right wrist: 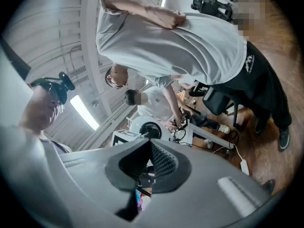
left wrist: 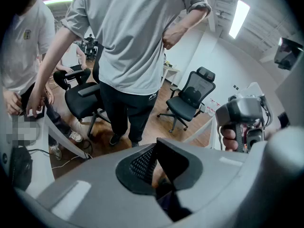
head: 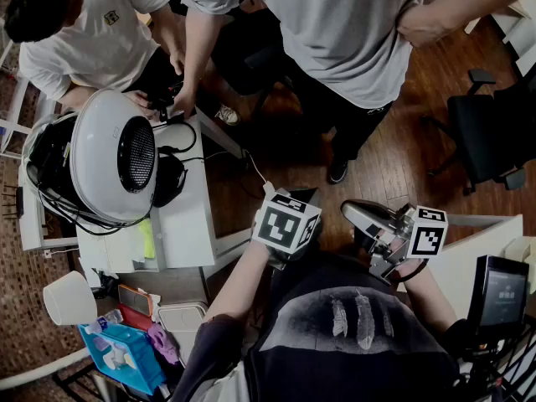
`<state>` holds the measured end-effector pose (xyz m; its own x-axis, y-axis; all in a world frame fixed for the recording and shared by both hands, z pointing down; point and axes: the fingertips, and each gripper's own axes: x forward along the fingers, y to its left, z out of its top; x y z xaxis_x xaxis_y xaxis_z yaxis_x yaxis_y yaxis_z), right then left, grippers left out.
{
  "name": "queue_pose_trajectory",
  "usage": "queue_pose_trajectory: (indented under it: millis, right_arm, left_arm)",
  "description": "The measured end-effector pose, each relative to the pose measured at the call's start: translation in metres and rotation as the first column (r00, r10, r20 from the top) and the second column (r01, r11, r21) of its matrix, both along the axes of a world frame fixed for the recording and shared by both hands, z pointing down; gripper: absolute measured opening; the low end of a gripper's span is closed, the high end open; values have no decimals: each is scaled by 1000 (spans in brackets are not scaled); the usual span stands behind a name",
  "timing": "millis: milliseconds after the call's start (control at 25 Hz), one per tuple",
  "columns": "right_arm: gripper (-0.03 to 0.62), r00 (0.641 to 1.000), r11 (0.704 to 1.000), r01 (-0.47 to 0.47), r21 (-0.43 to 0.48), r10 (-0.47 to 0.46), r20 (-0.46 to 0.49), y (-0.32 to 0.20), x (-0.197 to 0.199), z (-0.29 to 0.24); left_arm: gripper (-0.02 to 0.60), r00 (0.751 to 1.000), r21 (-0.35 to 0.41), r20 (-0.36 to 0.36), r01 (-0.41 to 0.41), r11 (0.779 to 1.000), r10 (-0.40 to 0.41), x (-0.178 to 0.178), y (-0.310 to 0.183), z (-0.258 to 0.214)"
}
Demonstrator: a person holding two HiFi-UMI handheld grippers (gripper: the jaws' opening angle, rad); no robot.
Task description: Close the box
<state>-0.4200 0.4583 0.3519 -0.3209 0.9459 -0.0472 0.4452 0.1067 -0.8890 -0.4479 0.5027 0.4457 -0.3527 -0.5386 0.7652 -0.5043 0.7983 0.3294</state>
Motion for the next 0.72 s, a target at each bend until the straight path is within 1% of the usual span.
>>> queue_pose_trajectory:
  millis: [200, 400, 600, 720]
  right_arm:
    - [5, 1000, 1000, -4, 11, 4, 8, -27, 11, -2]
    - [5, 999, 999, -36, 23, 35, 27, -60, 30, -3]
    - [5, 998, 999, -21, 28, 19, 55, -85, 40, 4]
    - [5, 997, 997, -64, 38, 62, 54, -120, 52, 2]
  left_arm:
    - [15, 1000, -6, 11, -4, 1000, 4, 12, -25, -5]
    - [15, 999, -17, 16, -48, 999, 48, 33, -58, -8]
    - [15, 997, -57, 32, -65, 996, 67, 44, -83, -4]
    - [15, 992, -68, 27, -125, 990, 127, 59, -122, -3]
